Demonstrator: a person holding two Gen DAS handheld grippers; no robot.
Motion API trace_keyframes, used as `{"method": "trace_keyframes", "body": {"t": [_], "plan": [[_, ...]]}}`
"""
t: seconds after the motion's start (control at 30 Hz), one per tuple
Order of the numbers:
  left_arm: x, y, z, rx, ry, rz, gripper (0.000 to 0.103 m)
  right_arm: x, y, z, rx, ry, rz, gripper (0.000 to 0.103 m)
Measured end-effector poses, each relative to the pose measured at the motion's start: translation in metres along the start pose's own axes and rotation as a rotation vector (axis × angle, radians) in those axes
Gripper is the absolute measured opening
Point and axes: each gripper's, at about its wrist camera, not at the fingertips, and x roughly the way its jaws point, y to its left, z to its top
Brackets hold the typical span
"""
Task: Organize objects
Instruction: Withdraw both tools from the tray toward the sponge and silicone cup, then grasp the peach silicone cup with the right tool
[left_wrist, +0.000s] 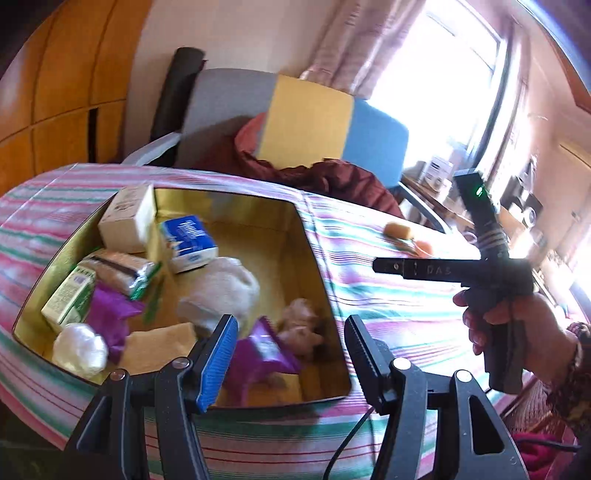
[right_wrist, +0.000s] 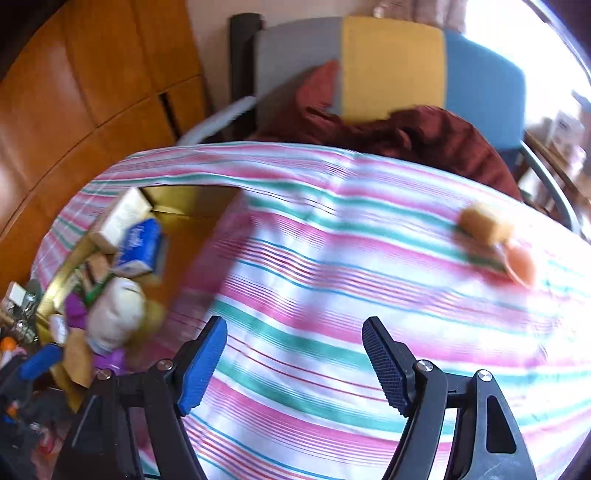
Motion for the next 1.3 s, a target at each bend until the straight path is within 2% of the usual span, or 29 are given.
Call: {"method": "trace_keyframes", "body": {"t": [0.13,0.23,0.33,0.43,0.5,0.67,0.73,0.83,0.9,0.93,0.97,1.07,1.3], "plan": [[0.001,-0.016,0.002,0.041,0.006,-0.025,0.061,0.002,-0.066,-0.011,0.138,0.004,-0.103,0.076],[0.004,-0.026,0.005,0.057,0.022,-0.041,0.061,0.002,-0.121,-0.01,0.307,-0.004,-0.158,0.077],[0.007,-0.033,0.008,0.07,0.034,-0.045,0.061,-0.001,-0.17,-0.001,0.467,-0.044,-0.194,0.078],[0.01,-0.037,0.009,0.078,0.045,-0.047,0.061,-0.003,-0.201,0.015,0.539,-0.086,-0.256,0.078],[0.011,-0.038,0.008,0.086,0.054,-0.042,0.061,0.002,-0.217,0.029,0.573,-0.099,-0.261,0.078],[0.016,-0.039,0.008,0.096,0.076,-0.019,0.061,0.034,-0.233,0.059,0.601,-0.039,-0.271,0.078],[0.016,-0.038,0.008,0.096,0.079,-0.009,0.061,0.051,-0.238,0.062,0.604,0.008,-0.281,0.076],[0.018,-0.036,0.008,0.094,0.09,0.002,0.061,0.064,-0.237,0.061,0.598,0.014,-0.248,0.076],[0.021,-0.036,0.008,0.091,0.096,0.0,0.061,0.063,-0.233,0.062,0.551,-0.005,-0.235,0.071],[0.022,-0.037,0.008,0.091,0.1,-0.001,0.061,0.062,-0.231,0.061,0.531,-0.013,-0.202,0.059],[0.024,-0.038,0.008,0.092,0.103,-0.004,0.061,0.061,-0.23,0.06,0.521,-0.01,-0.179,0.052],[0.027,-0.044,0.008,0.103,0.11,-0.021,0.061,0.054,-0.231,0.051,0.516,-0.001,-0.14,0.05],[0.035,-0.069,0.014,0.152,0.111,-0.071,0.061,0.023,-0.246,0.007,0.554,0.042,-0.039,0.049]]}}
